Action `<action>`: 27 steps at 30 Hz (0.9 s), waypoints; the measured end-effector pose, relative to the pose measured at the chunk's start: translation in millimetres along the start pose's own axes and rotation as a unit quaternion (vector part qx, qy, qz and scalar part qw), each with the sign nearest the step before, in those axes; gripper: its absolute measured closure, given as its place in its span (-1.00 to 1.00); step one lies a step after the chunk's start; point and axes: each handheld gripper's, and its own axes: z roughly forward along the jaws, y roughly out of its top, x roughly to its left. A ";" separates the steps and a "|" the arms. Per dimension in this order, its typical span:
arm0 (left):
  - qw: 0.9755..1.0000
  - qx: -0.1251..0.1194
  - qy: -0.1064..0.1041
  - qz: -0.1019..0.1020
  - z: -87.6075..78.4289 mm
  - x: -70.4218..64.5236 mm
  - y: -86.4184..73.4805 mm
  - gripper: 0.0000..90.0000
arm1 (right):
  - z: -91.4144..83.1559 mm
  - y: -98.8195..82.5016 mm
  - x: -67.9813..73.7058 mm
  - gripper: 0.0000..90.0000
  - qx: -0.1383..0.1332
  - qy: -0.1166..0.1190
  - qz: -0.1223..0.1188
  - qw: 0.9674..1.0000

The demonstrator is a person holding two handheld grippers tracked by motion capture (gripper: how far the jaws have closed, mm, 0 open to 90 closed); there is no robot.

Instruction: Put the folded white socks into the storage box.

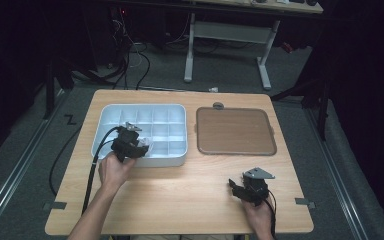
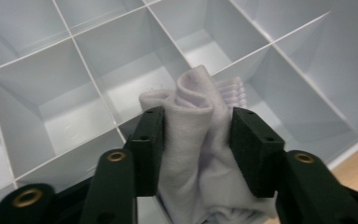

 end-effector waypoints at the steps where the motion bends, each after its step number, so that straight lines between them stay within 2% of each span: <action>1: 1.000 -0.001 0.003 0.008 1.1 -1.5 -1.8 0.34 | 0.0 0.0 0.0 -0.15 0.000 0.000 0.000 1.000; 6: 1.000 0.001 0.015 0.013 4.6 -3.1 -3.0 0.48 | 0.0 0.0 0.0 -0.15 0.000 0.000 0.000 1.000; 13: 0.999 0.023 0.024 0.021 12.8 -1.1 -9.8 0.56 | 0.0 0.0 0.0 -0.15 0.000 0.000 0.000 1.000; 18: 0.999 0.034 0.024 0.012 19.5 4.7 -14.4 0.58 | 0.0 0.0 0.0 -0.15 0.000 0.000 0.000 1.000; 27: 1.000 0.026 0.014 -0.002 17.5 11.5 -14.0 0.52 | 0.0 0.0 0.0 -0.15 0.000 0.000 0.000 1.000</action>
